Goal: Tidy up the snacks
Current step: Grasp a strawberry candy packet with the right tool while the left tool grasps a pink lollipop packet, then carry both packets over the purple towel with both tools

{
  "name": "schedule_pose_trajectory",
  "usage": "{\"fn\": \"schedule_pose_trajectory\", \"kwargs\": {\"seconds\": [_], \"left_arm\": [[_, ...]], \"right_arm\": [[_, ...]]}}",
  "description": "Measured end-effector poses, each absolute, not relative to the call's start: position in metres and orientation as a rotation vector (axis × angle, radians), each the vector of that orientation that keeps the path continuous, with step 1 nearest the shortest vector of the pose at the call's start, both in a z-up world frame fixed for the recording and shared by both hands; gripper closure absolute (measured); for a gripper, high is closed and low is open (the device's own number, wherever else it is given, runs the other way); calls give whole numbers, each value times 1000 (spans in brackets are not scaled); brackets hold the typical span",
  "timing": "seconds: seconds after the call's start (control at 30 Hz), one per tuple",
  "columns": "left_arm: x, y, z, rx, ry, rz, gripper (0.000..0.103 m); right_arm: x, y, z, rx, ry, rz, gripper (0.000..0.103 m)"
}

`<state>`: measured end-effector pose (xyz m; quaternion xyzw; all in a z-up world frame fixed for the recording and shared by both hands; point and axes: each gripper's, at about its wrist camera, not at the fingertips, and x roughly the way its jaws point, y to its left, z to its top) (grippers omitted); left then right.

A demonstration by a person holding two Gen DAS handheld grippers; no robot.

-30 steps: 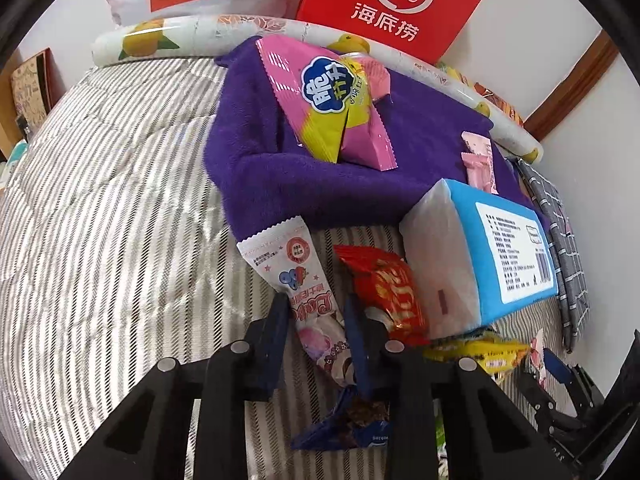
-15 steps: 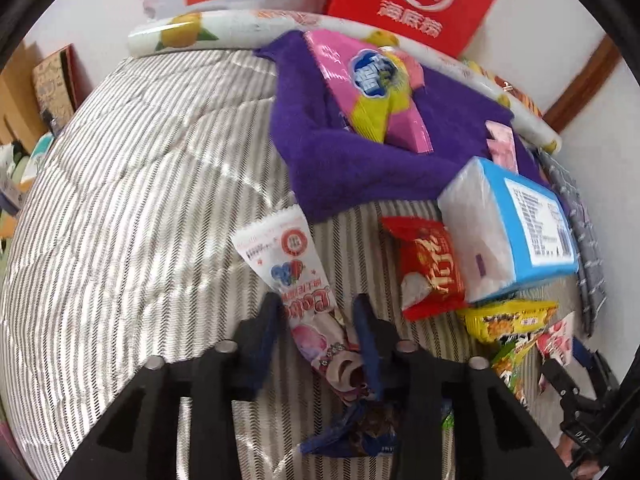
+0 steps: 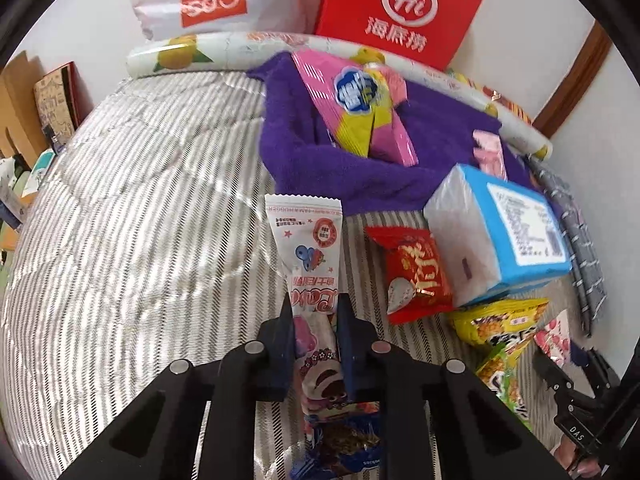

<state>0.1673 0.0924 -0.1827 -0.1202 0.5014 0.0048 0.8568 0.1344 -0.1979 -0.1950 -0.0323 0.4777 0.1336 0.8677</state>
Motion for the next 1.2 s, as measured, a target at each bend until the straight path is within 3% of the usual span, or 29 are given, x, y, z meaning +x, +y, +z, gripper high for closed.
{"fn": "schedule_pose_trajectory", "kwargs": {"seconds": [0.6, 1.2], "left_arm": [[153, 86, -125, -320, 951, -55, 86], [157, 28, -78, -258, 913, -180, 86]], "right_arm": [[129, -199, -123, -28, 870, 265, 45], [144, -200, -63, 4, 796, 227, 45]]}}
